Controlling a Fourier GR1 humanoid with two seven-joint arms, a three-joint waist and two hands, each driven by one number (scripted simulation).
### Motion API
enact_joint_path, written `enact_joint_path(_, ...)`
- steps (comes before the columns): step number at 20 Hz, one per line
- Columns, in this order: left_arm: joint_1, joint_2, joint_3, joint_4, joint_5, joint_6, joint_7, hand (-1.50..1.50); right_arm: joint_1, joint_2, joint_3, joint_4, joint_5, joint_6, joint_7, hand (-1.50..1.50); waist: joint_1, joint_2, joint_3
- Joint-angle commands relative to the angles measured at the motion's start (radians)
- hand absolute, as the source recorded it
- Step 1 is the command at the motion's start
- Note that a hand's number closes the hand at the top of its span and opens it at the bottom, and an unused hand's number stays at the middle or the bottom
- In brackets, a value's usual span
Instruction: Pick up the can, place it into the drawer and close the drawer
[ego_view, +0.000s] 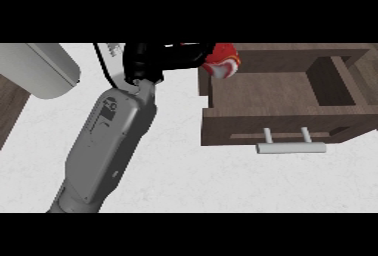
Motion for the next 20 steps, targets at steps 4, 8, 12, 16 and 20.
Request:
enact_joint_path(4, -0.155, 0.0, -0.08, 0.131, 0.065, 0.126, -0.023, 1.5, 0.018, 0.002, -0.029, 0.046, -0.02, 0.045, -0.049, -1.5, -0.009, 0.0, 0.0)
enact_joint_path(8, -0.228, 0.0, -0.054, 0.286, 0.12, 0.083, -0.1, 1.5, -0.002, 0.002, 0.027, 0.025, 0.028, 0.012, -0.039, -1.5, -0.012, 0.003, 0.0)
enact_joint_path(12, -0.298, 0.0, -0.142, 0.35, 0.204, 0.177, -0.126, 1.5, 0.002, 0.002, -0.005, 0.032, -0.015, 0.037, -0.038, -1.5, -0.028, 0.004, 0.001)
enact_joint_path(16, -0.415, 0.0, -0.034, 0.482, 0.182, 0.073, -0.129, 1.5, -0.093, -0.034, 0.005, 0.07, 0.035, -0.004, 0.006, -1.5, -0.01, 0.007, 0.0)
enact_joint_path(20, -0.404, 0.0, -0.206, 0.487, 0.334, 0.188, -0.187, 1.5, -0.046, -0.011, -0.013, 0.06, 0.01, 0.053, -0.031, -1.5, -0.041, 0.007, 0.001)
